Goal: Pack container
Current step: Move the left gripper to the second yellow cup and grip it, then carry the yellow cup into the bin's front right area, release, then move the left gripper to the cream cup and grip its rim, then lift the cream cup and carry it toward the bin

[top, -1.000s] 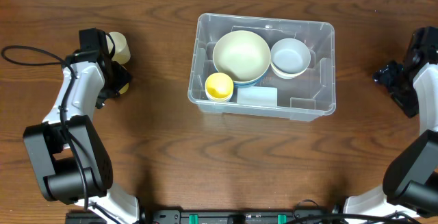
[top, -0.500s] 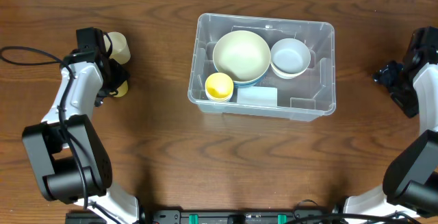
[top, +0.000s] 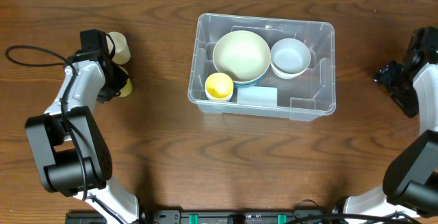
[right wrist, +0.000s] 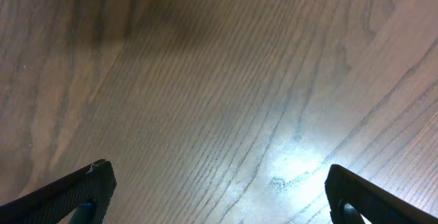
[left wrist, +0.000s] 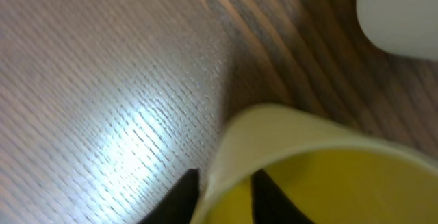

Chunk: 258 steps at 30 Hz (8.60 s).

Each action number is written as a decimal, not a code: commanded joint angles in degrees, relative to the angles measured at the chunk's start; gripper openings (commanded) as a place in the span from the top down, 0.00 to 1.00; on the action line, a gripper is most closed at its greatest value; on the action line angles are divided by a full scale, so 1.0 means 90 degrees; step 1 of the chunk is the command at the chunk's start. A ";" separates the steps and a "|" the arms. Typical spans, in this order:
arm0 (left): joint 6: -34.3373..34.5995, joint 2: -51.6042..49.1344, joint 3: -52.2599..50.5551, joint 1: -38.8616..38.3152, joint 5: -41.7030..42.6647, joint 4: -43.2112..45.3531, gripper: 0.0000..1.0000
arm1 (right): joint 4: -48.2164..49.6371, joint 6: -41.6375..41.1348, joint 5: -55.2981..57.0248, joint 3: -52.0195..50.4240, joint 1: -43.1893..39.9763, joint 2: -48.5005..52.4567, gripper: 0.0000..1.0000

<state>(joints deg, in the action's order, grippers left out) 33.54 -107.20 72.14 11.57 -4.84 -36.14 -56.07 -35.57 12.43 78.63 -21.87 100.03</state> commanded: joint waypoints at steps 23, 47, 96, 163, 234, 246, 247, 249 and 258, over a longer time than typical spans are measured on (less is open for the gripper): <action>-0.1107 0.2917 0.0107 -0.0724 0.1659 -0.0129 0.94 | -0.0005 -0.0090 0.0058 -0.0012 -0.0034 0.0019 0.01; -0.1751 0.2875 0.0104 -0.4206 0.1634 -0.0172 0.94 | -0.0005 -0.0090 0.0058 -0.0012 -0.0034 0.0019 0.01; -0.2081 0.0962 0.0100 -0.5299 0.1151 0.1195 0.94 | -0.0005 -0.0090 0.0058 -0.0012 -0.0034 0.0019 0.01; -0.1627 0.2312 0.0321 -0.0777 0.0253 0.1443 0.34 | -0.0005 -0.0090 0.0058 -0.0012 -0.0034 0.0019 0.01; -0.1003 -0.0182 0.0685 0.0255 0.0748 0.2152 0.29 | -0.0005 -0.0090 0.0058 -0.0012 -0.0034 0.0019 0.01; -0.0571 -0.0651 0.0678 0.0566 0.0942 0.2142 0.29 | -0.0005 -0.0090 0.0058 -0.0012 -0.0034 0.0019 0.01; -0.0571 -0.0704 0.0678 0.0566 0.0942 0.2142 0.29 | -0.0005 -0.0090 0.0058 -0.0012 -0.0034 0.0019 0.01; -0.0568 -0.0799 0.0678 0.0566 0.0974 0.2127 0.29 | -0.0005 -0.0090 0.0058 -0.0012 -0.0034 0.0019 0.01; -0.0571 -0.1066 0.0675 0.0563 0.1207 0.2052 0.45 | -0.0005 -0.0090 0.0058 -0.0012 -0.0034 0.0019 0.01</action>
<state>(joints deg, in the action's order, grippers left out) 28.32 -116.36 77.80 16.60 5.37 -17.39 -56.07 -35.57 12.43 78.63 -21.85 100.03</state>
